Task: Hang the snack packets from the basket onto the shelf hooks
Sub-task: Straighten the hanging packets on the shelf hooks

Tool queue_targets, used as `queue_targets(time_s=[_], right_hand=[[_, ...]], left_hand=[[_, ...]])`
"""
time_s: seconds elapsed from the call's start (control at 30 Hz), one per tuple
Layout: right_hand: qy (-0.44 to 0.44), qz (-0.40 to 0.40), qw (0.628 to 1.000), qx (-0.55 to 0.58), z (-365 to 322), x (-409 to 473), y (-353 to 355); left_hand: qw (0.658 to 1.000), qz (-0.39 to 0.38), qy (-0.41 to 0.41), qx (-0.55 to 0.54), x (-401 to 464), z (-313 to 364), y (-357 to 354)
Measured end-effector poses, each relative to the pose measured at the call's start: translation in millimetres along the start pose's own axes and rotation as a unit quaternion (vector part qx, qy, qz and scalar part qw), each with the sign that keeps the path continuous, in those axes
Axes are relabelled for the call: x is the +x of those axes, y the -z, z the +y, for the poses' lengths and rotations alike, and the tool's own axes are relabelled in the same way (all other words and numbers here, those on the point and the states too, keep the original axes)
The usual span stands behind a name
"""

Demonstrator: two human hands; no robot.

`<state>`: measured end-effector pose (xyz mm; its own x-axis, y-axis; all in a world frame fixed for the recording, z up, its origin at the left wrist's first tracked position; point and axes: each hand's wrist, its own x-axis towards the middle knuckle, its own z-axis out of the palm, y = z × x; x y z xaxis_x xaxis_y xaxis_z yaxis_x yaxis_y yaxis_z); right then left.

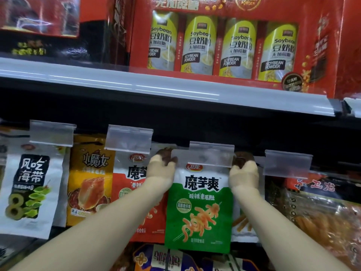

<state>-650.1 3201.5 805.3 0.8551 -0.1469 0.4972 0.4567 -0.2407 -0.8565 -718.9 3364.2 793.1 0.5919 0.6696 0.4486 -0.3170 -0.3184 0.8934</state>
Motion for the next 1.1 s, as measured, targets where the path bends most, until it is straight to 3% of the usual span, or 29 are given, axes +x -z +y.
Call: queue_targets(time_s=[0.53,1.1], right_hand=[[0.008,-0.024,1.000,-0.002,-2.0,-6.8,-0.9],[0.011,-0.006,1.000,-0.011,-1.2,-10.4,-3.9]], left_hand=[[1.000,0.005,0.023,0.002,6.6,-16.1,2.0],[1.000,-0.005,-0.015,0.022,13.0,-16.2,9.0]])
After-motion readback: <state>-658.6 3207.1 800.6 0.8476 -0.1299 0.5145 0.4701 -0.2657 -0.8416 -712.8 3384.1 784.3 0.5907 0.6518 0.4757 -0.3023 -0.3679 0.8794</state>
